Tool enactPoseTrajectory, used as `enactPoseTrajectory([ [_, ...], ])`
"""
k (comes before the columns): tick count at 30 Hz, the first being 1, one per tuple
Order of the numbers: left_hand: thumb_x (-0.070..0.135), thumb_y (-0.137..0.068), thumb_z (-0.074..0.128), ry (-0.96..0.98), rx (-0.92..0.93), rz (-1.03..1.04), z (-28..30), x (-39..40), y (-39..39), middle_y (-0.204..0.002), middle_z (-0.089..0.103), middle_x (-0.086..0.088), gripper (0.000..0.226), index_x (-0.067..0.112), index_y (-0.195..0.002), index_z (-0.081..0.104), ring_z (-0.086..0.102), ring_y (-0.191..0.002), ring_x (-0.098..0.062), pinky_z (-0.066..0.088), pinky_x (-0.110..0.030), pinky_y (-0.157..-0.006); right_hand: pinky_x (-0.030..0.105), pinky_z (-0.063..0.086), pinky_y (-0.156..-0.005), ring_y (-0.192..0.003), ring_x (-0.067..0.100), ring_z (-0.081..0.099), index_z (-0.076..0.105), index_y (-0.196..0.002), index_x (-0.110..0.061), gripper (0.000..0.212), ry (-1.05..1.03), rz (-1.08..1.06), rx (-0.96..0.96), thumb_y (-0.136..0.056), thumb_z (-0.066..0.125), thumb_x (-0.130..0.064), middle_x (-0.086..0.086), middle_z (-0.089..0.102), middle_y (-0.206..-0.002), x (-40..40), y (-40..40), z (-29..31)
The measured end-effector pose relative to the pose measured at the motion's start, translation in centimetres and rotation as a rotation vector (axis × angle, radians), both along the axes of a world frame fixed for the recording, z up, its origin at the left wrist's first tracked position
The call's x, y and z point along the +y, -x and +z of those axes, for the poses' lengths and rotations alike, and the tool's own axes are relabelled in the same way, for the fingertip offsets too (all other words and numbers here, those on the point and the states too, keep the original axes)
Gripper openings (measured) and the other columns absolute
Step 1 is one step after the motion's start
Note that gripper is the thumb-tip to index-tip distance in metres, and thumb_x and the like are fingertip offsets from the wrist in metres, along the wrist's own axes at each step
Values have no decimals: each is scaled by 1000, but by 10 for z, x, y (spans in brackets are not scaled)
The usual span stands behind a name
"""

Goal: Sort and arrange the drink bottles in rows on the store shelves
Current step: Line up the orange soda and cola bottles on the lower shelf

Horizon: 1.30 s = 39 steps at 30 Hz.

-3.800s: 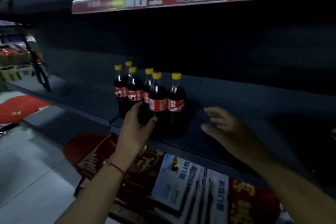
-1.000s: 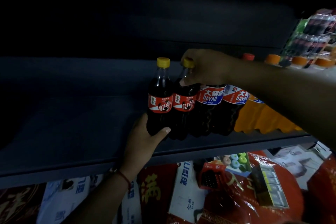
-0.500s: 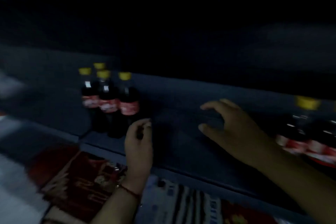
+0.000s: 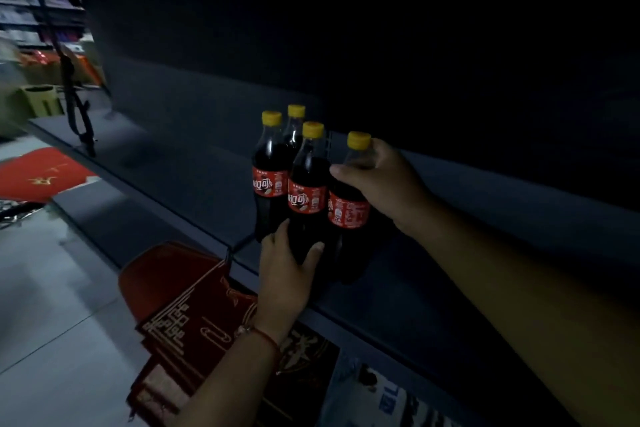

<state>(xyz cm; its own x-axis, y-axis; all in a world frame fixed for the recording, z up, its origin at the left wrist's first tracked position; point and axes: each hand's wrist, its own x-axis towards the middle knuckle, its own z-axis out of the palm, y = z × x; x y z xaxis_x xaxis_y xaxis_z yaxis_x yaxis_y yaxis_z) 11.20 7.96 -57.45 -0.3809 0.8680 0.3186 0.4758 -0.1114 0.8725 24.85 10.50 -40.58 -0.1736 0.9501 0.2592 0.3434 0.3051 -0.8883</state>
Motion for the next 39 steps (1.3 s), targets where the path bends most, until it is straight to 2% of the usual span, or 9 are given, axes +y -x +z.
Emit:
enactPoseTrajectory([
  [4, 46, -91, 64, 20, 25, 22, -5, 7, -2, -127, 58, -1, 55, 26, -137, 41, 54, -117, -23, 51, -46, -97, 40, 54, -89, -94, 13, 64, 59, -90, -23, 20, -47, -61, -31, -83, 75, -33, -2, 68, -100, -3, -9, -2],
  [9, 44, -90, 67, 34, 24, -82, -5, -7, -14, -124, 60, -1, 54, 29, -133, 39, 55, -115, -25, 52, -49, -94, 33, 54, -88, -95, 13, 67, 64, -99, -14, 20, 79, -33, -42, -84, 75, -23, 1, 71, -97, -34, -67, 11],
  [14, 42, -85, 73, 44, 51, -209, 0, -35, -53, -109, 61, 7, 44, 26, -116, 45, 60, -104, -19, 52, -38, -84, 19, 51, -83, -92, 5, 67, 68, -105, -13, 23, 179, 7, -243, -83, 74, -19, -3, 71, -98, -86, -146, 38],
  [18, 43, -82, 76, 75, 80, -354, 11, -65, -100, -105, 58, 11, 49, 30, -114, 40, 57, -97, -10, 43, -25, -75, 22, 52, -78, -86, 6, 67, 69, -99, -14, 25, 159, -80, -487, -77, 80, -14, -1, 73, -92, -127, -206, 64],
  [24, 46, -85, 71, 71, 99, -580, 13, -95, -163, -106, 51, 28, 46, 38, -122, 45, 51, -94, 8, 39, -9, -77, 29, 53, -78, -85, 12, 64, 68, -98, -19, 27, 139, -208, -790, -77, 79, -8, -2, 69, -92, -163, -258, 88],
  [27, 54, -82, 70, 97, 64, -650, 10, -99, -185, -120, 59, 17, 54, 34, -130, 53, 56, -109, -3, 48, -28, -94, 27, 53, -80, -91, 14, 65, 69, -102, -19, 27, 153, -238, -829, -81, 74, -4, -1, 69, -97, -168, -270, 90],
  [30, 62, -77, 70, 117, 38, -675, 8, -99, -199, -118, 61, 13, 62, 33, -129, 55, 59, -108, -6, 52, -39, -96, 18, 49, -70, -86, 11, 61, 67, -106, -18, 31, 155, -293, -704, -81, 70, 0, -1, 66, -96, -165, -274, 83],
  [34, 71, -71, 65, 101, 20, -686, 8, -101, -209, -122, 60, 10, 75, 32, -133, 53, 58, -111, -8, 51, -40, -97, 25, 50, -77, -92, 14, 62, 64, -111, -15, 30, 98, -362, -547, -83, 75, -16, 2, 66, -103, -158, -269, 68],
  [39, 73, -78, 62, 66, 33, -721, 4, -104, -213, -128, 55, 18, 68, 44, -138, 46, 54, -117, -2, 48, -32, -99, 28, 51, -84, -100, 17, 61, 64, -117, -12, 33, 16, -386, -804, -88, 71, -27, 3, 65, -111, -153, -263, 72],
])
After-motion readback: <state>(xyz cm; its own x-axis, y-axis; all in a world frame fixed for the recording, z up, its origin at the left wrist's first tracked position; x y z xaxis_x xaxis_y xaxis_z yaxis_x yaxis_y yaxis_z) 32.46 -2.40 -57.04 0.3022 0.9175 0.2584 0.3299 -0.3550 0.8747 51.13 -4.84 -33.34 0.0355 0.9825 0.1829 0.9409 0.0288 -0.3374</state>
